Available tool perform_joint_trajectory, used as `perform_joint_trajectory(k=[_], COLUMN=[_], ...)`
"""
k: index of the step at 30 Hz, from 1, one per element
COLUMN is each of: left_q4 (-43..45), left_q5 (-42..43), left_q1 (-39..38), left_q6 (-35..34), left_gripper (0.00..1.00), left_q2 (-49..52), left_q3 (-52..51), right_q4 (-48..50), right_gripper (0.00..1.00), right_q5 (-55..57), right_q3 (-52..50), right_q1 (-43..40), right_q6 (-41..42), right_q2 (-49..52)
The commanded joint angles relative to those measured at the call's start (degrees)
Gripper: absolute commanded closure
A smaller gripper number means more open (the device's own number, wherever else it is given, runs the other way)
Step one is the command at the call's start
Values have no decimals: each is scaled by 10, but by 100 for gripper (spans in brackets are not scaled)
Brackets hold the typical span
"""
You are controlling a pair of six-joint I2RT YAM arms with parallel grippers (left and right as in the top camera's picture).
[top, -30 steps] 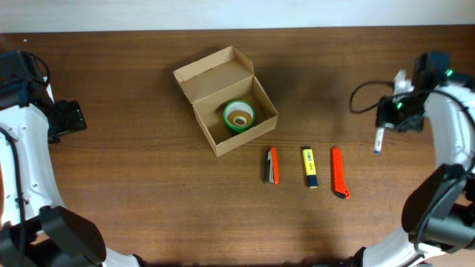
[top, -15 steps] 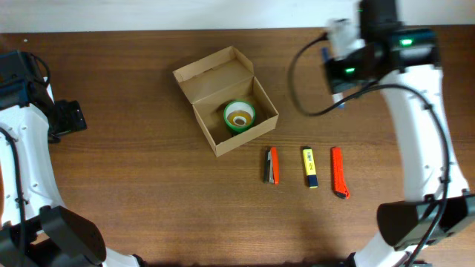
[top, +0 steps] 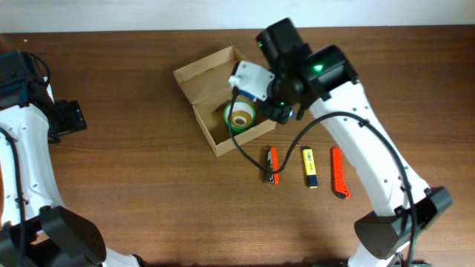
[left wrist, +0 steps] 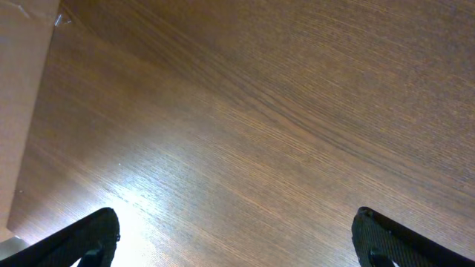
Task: Pack container
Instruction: 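Carry the blue marker into the box and release it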
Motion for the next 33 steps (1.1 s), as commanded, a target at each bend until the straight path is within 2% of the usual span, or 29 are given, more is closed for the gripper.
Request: perform_joint_trajectory(k=[1, 11, 20, 28, 33], left_q4=[1, 1, 1, 1, 1], left_q5=[3, 3, 3, 3, 3], left_q1=[-1, -1, -1, -1, -1], left_q6=[9, 9, 9, 9, 9], left_gripper=[0, 0, 0, 0, 0], left_q2=[-9, -9, -9, -9, -9], left_q3=[-4, -4, -4, -4, -4], right_q4=[12, 63, 95, 125, 145], right_gripper=[96, 96, 96, 96, 96], right_q5=[9, 34, 45, 42, 3], right_q3=[9, 9, 9, 9, 9], right_q1=[12, 14, 14, 14, 14], right_q6=[-74, -121, -127, -142, -142], right_q2=[25, 105, 163, 175, 175])
